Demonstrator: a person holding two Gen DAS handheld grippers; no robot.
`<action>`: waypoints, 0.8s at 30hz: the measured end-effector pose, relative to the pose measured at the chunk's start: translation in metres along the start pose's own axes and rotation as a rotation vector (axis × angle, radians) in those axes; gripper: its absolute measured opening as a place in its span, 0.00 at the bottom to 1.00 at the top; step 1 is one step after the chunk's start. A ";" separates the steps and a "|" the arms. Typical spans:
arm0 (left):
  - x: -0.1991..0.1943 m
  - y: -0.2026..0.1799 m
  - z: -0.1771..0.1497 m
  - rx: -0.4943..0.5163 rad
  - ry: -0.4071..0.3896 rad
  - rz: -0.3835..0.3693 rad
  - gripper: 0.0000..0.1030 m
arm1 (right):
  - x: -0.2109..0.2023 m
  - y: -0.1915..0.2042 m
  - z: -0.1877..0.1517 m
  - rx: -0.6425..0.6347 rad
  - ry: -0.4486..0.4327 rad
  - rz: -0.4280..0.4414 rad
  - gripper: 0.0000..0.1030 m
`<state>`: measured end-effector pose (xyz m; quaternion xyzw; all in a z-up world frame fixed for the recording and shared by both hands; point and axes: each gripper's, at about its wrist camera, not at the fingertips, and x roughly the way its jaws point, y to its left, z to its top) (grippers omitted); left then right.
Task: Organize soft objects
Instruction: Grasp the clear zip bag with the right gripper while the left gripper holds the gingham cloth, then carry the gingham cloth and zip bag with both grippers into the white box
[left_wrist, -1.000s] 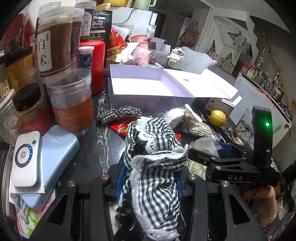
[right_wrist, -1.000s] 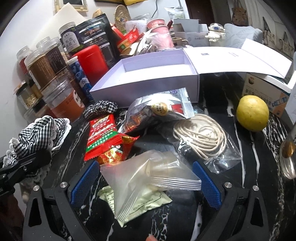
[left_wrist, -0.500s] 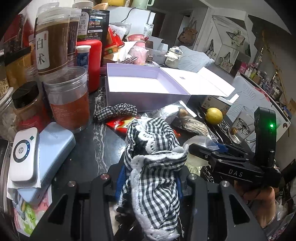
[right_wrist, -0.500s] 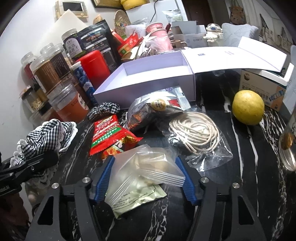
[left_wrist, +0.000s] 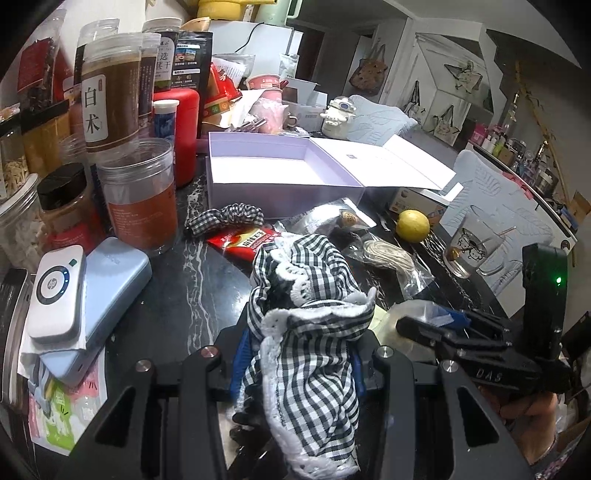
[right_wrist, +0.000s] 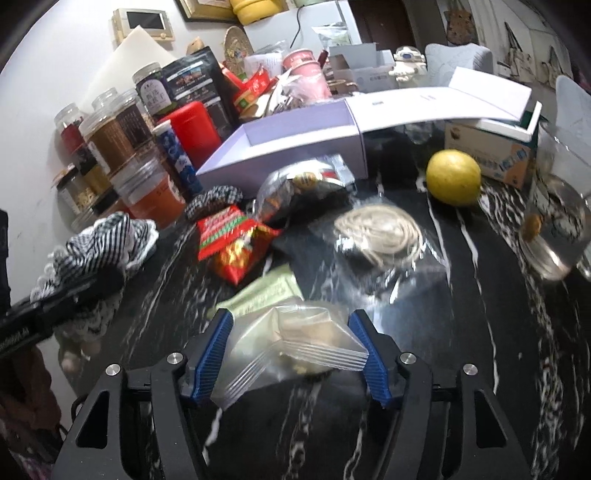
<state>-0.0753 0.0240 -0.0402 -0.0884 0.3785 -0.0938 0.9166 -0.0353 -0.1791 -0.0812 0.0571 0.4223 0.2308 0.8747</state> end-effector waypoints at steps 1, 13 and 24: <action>-0.001 -0.001 -0.001 0.003 -0.001 -0.001 0.41 | 0.001 0.000 -0.003 -0.001 0.015 0.003 0.67; -0.007 -0.004 -0.007 0.011 -0.002 0.006 0.41 | 0.019 0.008 -0.012 -0.069 0.089 -0.027 0.71; -0.012 -0.008 -0.009 0.014 -0.012 -0.003 0.41 | -0.005 0.009 -0.014 -0.069 0.034 -0.039 0.63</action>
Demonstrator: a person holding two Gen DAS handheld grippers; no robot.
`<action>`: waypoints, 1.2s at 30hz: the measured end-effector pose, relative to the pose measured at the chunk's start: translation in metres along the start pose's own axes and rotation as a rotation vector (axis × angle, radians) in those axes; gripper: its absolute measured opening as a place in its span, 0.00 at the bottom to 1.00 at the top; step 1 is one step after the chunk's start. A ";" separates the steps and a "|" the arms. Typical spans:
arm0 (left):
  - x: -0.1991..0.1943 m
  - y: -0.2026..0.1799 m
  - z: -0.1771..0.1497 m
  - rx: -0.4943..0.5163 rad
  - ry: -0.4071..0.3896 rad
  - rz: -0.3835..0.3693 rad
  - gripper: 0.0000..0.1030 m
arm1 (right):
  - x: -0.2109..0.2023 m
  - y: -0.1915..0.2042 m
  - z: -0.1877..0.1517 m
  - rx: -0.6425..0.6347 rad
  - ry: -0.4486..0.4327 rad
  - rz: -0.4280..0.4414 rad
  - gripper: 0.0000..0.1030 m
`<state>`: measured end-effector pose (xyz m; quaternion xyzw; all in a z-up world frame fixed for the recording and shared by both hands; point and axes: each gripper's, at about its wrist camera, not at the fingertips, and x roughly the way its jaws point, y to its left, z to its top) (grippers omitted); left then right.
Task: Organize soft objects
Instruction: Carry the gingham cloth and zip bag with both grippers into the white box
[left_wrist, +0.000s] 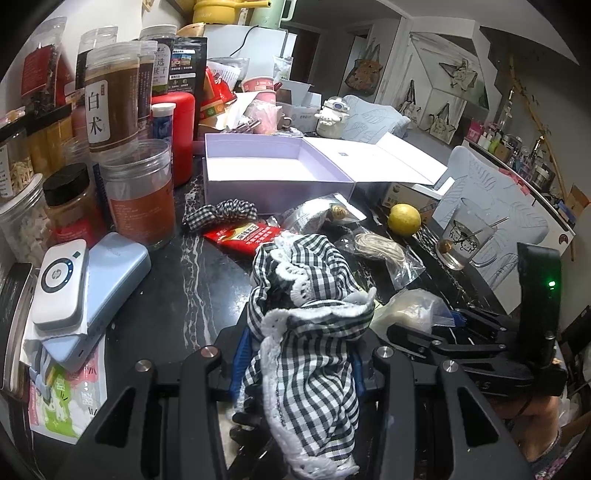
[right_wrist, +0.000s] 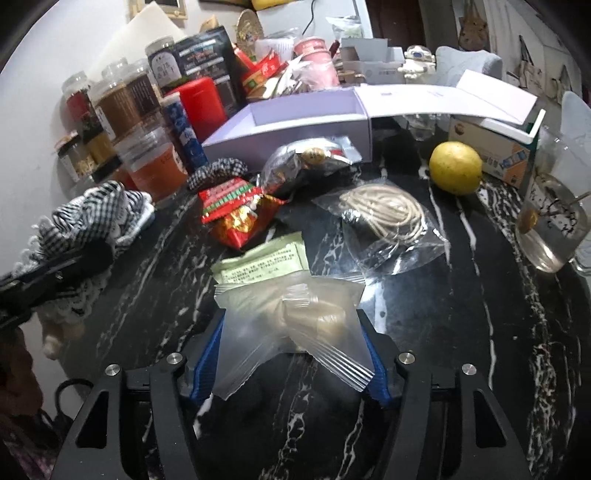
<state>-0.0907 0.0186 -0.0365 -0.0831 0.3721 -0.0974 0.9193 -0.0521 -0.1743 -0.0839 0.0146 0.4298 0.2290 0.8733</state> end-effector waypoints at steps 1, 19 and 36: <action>-0.001 -0.001 0.001 0.003 -0.003 -0.002 0.41 | -0.005 0.000 0.001 -0.002 -0.011 0.003 0.63; -0.001 -0.025 0.066 0.071 -0.114 -0.062 0.41 | -0.051 0.008 0.062 -0.079 -0.151 0.070 0.63; 0.032 -0.030 0.154 0.116 -0.225 -0.065 0.41 | -0.045 -0.008 0.162 -0.137 -0.242 0.088 0.63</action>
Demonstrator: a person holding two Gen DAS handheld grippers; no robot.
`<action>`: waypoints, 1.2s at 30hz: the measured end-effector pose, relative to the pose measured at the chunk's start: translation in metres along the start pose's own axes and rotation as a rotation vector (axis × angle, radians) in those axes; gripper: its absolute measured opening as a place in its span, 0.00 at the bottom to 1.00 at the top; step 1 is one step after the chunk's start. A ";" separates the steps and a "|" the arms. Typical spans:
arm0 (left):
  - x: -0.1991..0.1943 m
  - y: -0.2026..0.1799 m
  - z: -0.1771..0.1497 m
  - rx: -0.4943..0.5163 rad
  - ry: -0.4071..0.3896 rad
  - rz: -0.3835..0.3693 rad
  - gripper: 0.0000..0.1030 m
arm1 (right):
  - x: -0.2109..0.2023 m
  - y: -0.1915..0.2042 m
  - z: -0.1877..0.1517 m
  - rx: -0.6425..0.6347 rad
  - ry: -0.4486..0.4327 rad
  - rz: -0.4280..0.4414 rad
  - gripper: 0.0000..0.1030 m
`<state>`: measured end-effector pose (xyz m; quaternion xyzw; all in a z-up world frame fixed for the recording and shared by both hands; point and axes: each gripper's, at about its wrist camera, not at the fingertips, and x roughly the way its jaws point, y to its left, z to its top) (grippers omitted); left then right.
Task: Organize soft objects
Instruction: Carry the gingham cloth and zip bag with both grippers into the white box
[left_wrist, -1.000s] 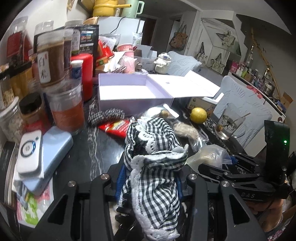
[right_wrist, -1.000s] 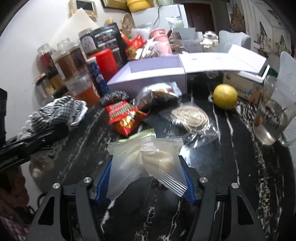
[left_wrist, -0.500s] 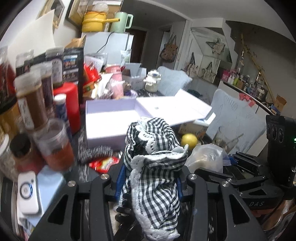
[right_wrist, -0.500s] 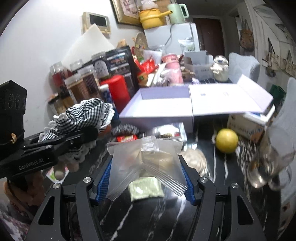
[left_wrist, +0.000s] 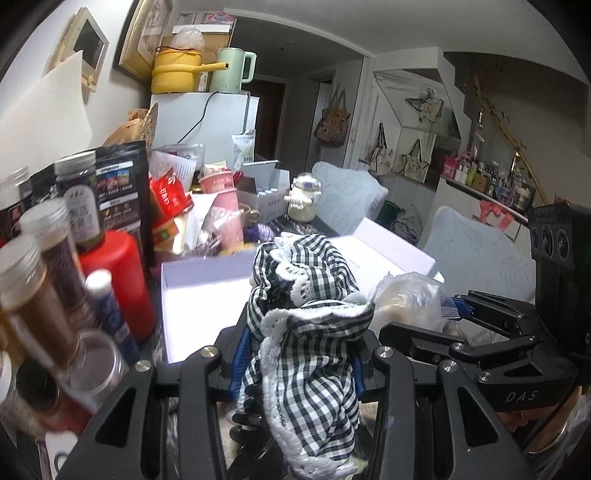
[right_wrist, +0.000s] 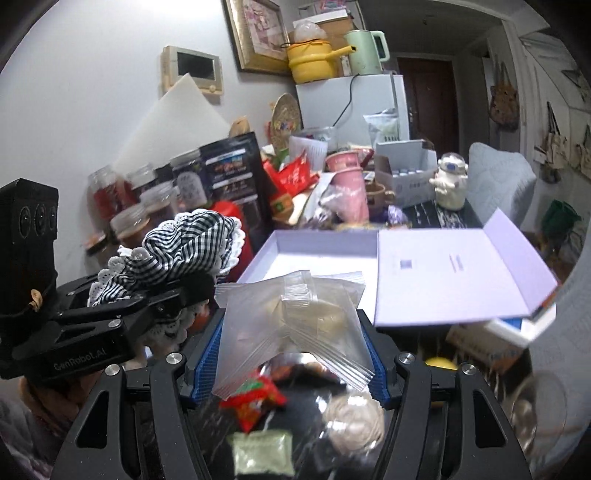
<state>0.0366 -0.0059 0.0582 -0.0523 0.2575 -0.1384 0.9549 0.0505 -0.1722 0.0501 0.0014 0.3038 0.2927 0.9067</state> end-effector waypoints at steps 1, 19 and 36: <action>0.003 0.001 0.004 -0.002 -0.005 0.001 0.41 | 0.004 -0.002 0.007 -0.006 -0.009 -0.007 0.63; 0.084 0.052 0.078 -0.044 -0.095 0.080 0.41 | 0.087 -0.035 0.093 0.010 -0.062 -0.001 0.63; 0.169 0.092 0.069 -0.049 0.060 0.233 0.41 | 0.184 -0.059 0.111 0.009 0.051 -0.030 0.64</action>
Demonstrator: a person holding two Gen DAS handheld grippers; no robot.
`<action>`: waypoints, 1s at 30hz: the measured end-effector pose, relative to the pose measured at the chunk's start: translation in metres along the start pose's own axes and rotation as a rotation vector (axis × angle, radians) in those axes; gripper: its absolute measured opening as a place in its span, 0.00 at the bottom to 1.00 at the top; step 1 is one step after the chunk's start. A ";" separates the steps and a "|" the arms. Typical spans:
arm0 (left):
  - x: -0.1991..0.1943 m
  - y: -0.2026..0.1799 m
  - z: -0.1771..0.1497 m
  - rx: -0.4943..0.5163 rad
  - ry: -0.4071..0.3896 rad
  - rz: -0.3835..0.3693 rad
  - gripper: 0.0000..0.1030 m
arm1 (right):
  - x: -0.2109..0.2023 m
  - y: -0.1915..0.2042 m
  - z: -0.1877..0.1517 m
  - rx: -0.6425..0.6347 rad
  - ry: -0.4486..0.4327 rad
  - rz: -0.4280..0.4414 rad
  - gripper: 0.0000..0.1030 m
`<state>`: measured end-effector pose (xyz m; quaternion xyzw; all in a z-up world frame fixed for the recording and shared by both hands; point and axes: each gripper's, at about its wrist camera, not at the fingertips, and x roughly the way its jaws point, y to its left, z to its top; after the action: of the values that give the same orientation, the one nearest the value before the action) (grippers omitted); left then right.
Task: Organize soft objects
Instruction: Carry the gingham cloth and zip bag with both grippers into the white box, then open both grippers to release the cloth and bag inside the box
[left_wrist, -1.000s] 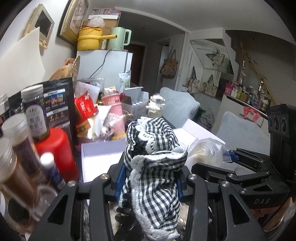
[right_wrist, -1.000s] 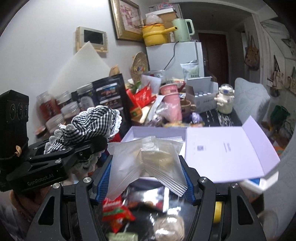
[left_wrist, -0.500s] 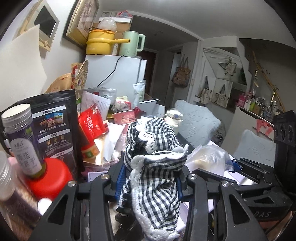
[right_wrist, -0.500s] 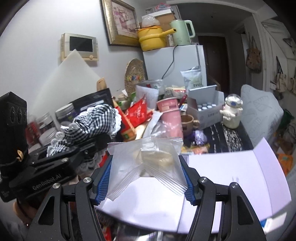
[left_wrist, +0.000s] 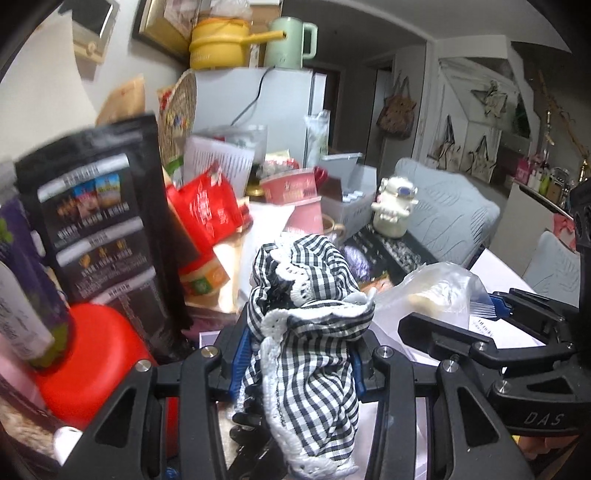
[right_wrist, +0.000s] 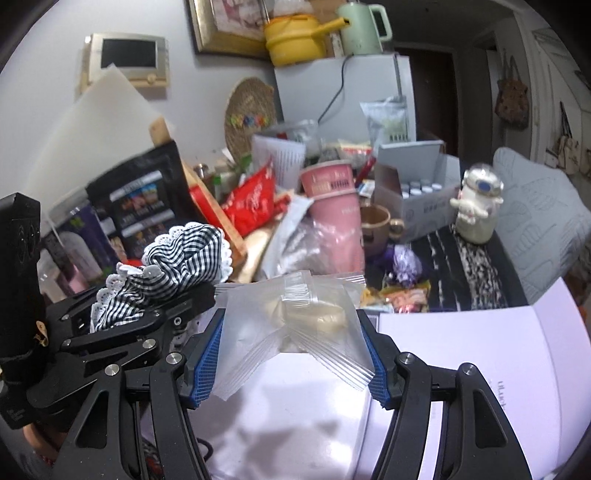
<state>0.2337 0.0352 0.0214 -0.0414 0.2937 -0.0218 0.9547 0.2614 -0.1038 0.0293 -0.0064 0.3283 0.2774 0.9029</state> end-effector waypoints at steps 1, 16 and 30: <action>0.006 -0.001 -0.003 0.004 0.015 0.010 0.41 | 0.005 -0.003 -0.002 0.006 0.015 -0.007 0.64; 0.057 -0.004 -0.023 0.070 0.170 0.131 0.41 | 0.051 -0.025 -0.018 0.072 0.161 -0.007 0.65; 0.059 -0.005 -0.025 0.059 0.217 0.170 0.76 | 0.056 -0.038 -0.024 0.148 0.220 -0.007 0.75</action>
<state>0.2684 0.0248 -0.0321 0.0144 0.3970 0.0464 0.9165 0.3021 -0.1126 -0.0296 0.0288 0.4450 0.2469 0.8603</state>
